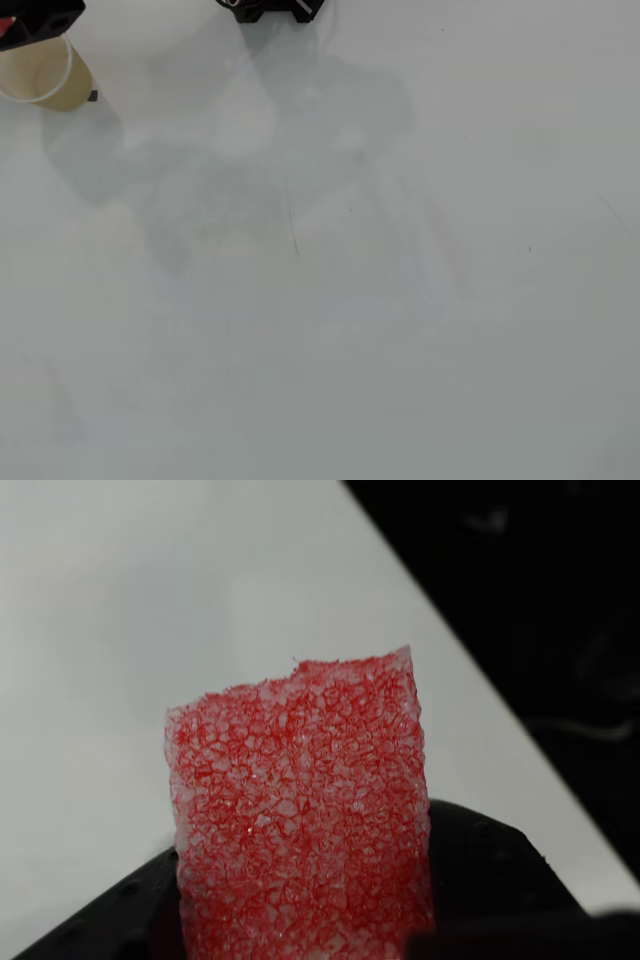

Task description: Pick up the cube and drop it in the cup.

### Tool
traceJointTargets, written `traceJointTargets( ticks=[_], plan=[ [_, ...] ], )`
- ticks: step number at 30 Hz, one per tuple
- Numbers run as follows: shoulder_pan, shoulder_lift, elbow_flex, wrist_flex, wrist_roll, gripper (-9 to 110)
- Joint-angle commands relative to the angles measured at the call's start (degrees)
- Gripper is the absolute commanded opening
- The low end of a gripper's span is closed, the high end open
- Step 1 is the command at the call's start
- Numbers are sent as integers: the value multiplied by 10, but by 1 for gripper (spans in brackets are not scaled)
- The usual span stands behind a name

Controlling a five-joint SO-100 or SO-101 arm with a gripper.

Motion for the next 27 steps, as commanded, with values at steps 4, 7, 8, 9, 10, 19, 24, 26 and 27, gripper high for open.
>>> traceJointTargets(
  ticks=[4,7,8,9,10,19,24,26,27],
  plan=[
    [15,-6,-106,-21,-4,4],
    [12,-10,-107,-18,-4,4],
    [11,-10,-107,-14,-4,4],
    [7,-10,-107,-9,-4,4],
    [4,-10,-107,0,-4,4],
    [-17,-8,-98,47,-2,4],
    [-18,-8,-95,78,-3,4],
    [-18,-7,-94,80,-3,4],
    [-19,-7,-94,80,-3,4]
  ],
)
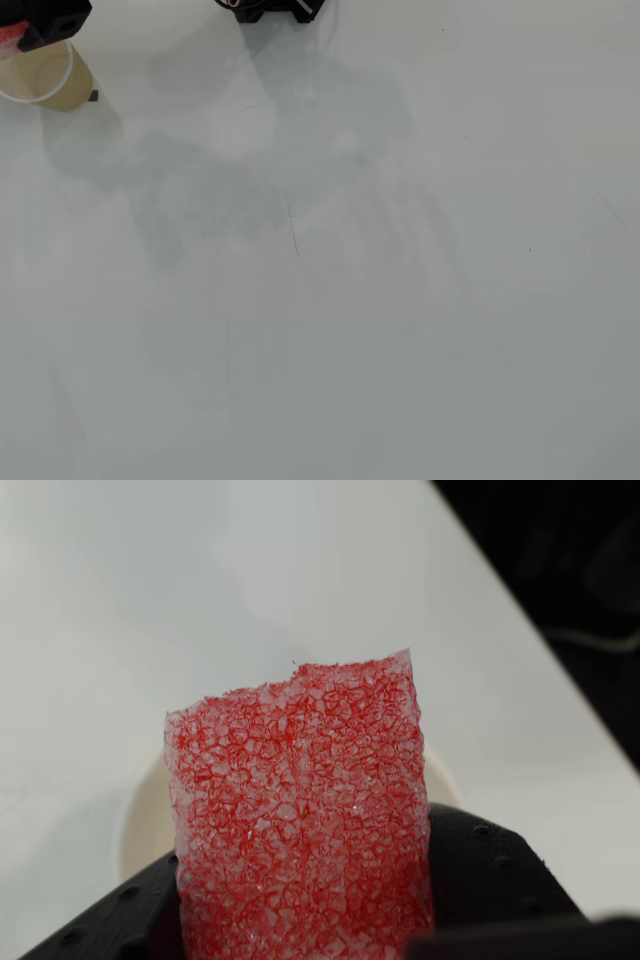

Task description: Pick up the cube and drop it in the cup.

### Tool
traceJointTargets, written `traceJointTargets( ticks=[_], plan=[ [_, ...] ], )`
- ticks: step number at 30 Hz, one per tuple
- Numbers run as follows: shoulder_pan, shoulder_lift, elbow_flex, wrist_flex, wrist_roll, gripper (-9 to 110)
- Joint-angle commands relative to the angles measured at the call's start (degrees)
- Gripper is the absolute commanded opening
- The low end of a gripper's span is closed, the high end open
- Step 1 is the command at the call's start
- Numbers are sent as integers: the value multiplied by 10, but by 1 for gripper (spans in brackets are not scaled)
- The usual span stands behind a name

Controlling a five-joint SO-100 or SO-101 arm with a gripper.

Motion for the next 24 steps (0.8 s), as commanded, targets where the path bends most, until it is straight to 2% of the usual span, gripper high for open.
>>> traceJointTargets(
  ticks=[1,24],
  plan=[
    [-7,10,-80,0,-3,4],
    [-39,-39,-98,-1,-3,4]
  ],
)
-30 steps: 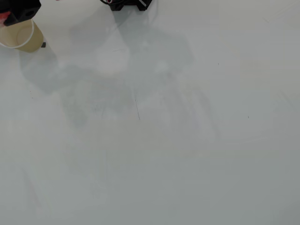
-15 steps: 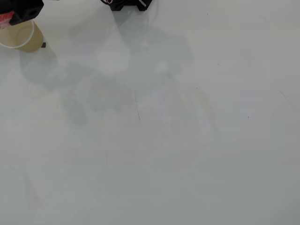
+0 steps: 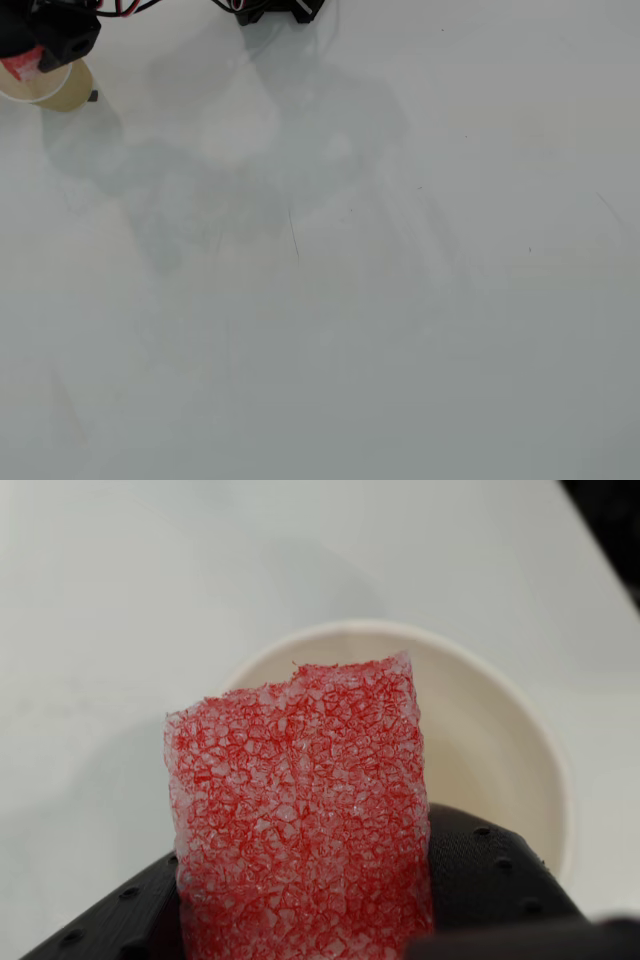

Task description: Pick up the cube and drop it in the cup.

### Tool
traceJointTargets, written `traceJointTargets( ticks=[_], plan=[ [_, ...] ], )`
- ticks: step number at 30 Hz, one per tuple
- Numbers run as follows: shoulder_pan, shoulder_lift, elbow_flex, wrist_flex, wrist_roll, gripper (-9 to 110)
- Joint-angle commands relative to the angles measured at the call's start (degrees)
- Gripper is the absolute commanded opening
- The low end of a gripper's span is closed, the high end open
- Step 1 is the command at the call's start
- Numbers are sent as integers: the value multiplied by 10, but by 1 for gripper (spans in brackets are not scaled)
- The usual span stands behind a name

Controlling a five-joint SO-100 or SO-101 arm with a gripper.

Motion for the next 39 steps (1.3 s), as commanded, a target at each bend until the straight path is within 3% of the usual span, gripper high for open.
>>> traceJointTargets(
  ticks=[1,39],
  plan=[
    [0,4,-99,-15,-3,4],
    [20,-29,-103,-64,-4,4]
  ],
)
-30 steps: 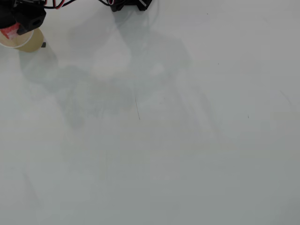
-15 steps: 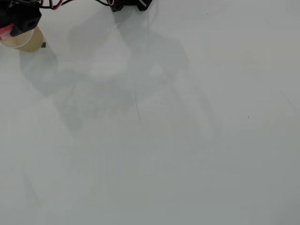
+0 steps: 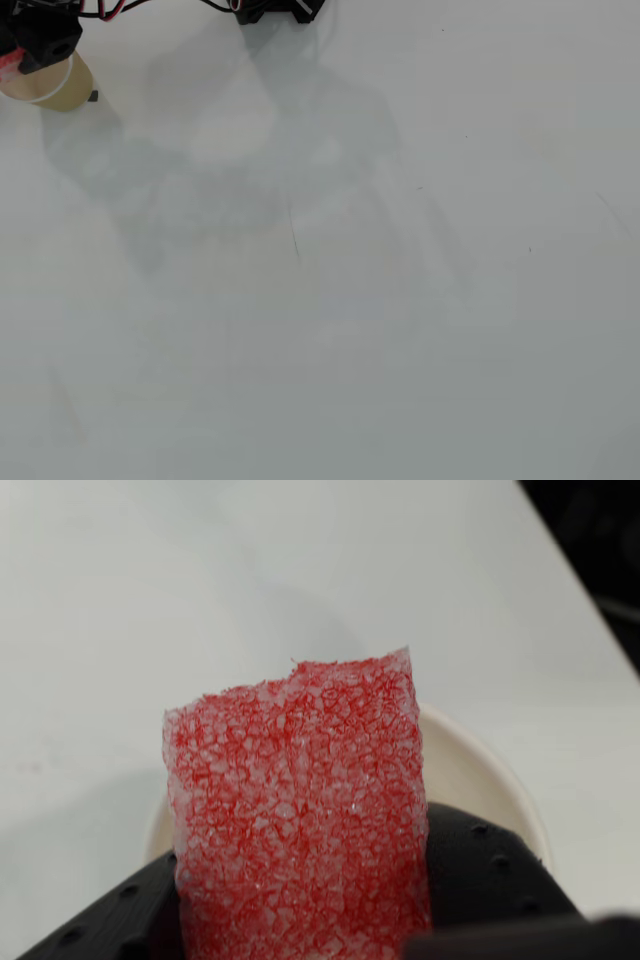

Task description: Pick up the cube and drop it in the cup.

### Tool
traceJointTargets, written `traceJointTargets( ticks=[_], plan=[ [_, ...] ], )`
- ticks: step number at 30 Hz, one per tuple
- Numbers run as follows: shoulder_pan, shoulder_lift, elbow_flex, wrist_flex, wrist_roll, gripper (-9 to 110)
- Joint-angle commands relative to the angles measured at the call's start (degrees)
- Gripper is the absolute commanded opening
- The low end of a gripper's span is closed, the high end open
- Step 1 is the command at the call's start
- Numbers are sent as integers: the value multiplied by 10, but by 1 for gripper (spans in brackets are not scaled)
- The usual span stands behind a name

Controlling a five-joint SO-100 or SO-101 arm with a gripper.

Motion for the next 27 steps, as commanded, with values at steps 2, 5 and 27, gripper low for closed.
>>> traceJointTargets(
  ticks=[2,5,27],
  plan=[
    [4,25,-70,-21,-4,4],
    [5,38,-58,-26,-4,4],
    [11,143,80,-91,-28,4]
  ],
)
